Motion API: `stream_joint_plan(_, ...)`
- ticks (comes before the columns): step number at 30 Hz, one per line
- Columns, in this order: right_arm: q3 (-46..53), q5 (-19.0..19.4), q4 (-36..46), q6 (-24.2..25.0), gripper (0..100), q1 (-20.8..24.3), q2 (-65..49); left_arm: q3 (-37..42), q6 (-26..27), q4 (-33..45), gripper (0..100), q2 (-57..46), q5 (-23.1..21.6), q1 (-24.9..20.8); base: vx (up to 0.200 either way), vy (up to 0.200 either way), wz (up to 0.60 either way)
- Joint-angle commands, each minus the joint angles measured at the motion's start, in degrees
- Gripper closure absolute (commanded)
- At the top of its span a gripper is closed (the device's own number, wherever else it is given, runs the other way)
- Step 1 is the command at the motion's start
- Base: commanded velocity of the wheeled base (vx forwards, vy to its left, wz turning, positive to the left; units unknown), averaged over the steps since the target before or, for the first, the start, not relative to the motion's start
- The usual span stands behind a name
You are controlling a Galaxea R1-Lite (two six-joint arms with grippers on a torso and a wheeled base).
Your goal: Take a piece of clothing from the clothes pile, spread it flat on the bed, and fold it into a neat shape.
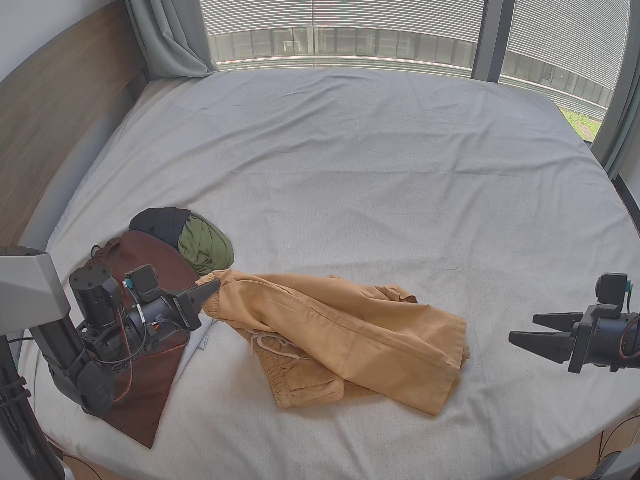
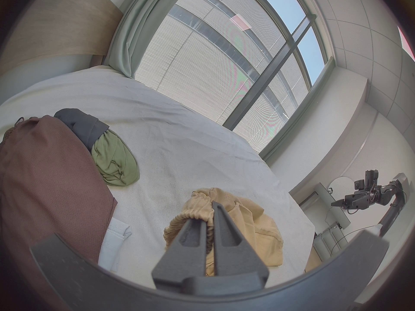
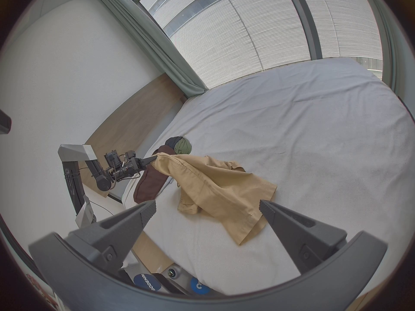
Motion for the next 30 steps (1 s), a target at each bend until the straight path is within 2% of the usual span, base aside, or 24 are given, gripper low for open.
stream_joint_plan(1,1.4,0.7,-2.2,0.1,0,0.3,4.1,0.2,0.0,0.0,100,0.9,0.0,-0.1,0.0,0.0,0.0)
stream_joint_plan(9,3.9,0.8,-8.1,0.1,0,0.2,11.2,0.4,0.1,0.0,100,1.2,0.0,0.0,0.0,0.0,0.0)
stream_joint_plan(25,4.5,4.1,-8.7,0.3,0,-1.4,17.5,0.4,0.2,0.0,100,1.2,0.0,0.0,0.0,0.0,0.0)
stream_joint_plan(30,5.8,4.5,-12.0,0.7,0,-1.7,20.8,0.2,0.2,0.0,100,1.4,0.1,0.0,0.0,0.0,0.0)
